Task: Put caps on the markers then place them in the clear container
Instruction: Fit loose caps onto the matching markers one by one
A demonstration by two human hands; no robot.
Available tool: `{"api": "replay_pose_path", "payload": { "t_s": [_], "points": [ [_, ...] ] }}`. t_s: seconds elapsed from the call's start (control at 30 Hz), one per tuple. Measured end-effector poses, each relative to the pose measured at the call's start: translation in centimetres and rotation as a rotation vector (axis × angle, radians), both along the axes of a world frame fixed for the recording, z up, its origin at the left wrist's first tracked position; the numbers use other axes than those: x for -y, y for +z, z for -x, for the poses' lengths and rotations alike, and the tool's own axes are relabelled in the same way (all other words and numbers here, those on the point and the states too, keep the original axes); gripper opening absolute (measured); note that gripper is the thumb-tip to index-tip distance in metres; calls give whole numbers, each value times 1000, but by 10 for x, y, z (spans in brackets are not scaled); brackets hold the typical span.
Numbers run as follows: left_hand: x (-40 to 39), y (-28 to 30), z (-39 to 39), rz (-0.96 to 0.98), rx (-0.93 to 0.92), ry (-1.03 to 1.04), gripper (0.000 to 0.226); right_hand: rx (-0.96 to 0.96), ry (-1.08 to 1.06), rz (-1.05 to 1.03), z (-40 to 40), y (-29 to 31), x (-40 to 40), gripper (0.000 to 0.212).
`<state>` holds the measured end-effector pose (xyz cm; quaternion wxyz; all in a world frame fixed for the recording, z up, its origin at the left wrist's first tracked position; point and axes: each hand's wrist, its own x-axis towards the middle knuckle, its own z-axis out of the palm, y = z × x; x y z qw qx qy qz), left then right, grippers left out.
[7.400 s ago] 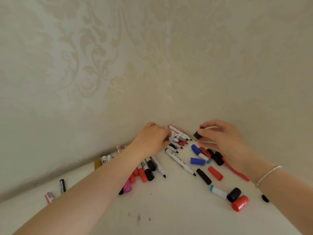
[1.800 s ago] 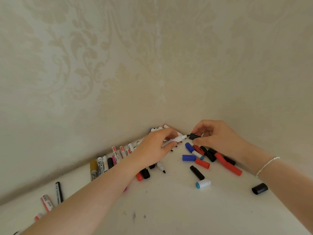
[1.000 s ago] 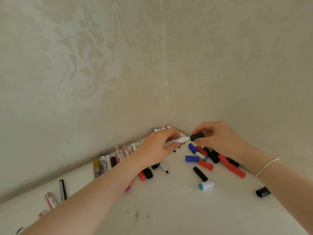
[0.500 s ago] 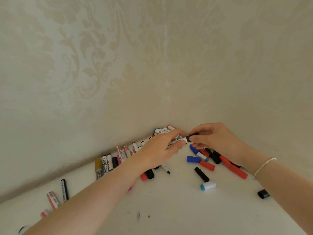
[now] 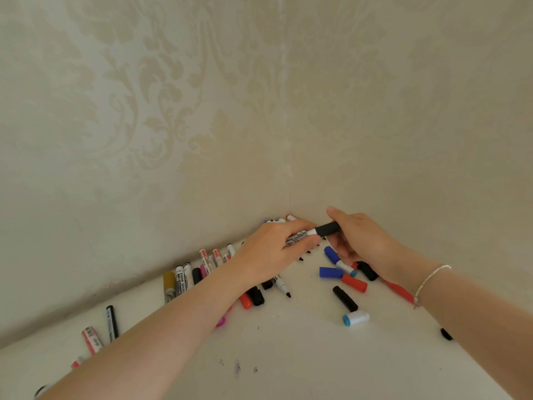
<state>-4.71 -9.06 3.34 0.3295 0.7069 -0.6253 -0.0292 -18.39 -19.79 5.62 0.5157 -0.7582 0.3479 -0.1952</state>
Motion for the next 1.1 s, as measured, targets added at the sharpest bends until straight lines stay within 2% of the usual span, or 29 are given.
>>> {"api": "replay_pose_path", "payload": {
  "t_s": [0.27, 0.43, 0.5, 0.6, 0.67, 0.77, 0.83, 0.93, 1.0, 1.1],
  "points": [
    [-1, 0, 2, 27, 49, 10, 30, 21, -27, 65, -10, -4, -4, 50],
    [0, -4, -6, -34, 184, 7, 30, -72, 93, 35, -5, -7, -2, 51],
    [1, -8, -12, -93, 216, 37, 31, -116, 55, 121, -1, -9, 5, 48],
    [-2, -16, -25, -142, 175, 134, 35, -119, -92, 129, 8, -16, 22, 34],
    [-5, -22, -31, -162, 173, 166, 34, -266, -69, 157, 15, -20, 31, 27],
    [-5, -27, -29, -178, 159, 193, 31, -546, 94, 201, 25, -22, 37, 20],
    [-3, -28, -27, -170, 124, 189, 27, -655, 145, 292, 29, -23, 38, 19],
    [1, -29, -24, -148, 54, 179, 26, -741, 166, 374, 34, -27, 38, 12],
    [4, -30, -23, -141, 33, 175, 30, -777, 187, 377, 37, -31, 37, 13],
    [7, -34, -22, -144, 25, 160, 29, -793, 168, 524, 36, -33, 38, 18]
  ]
}}
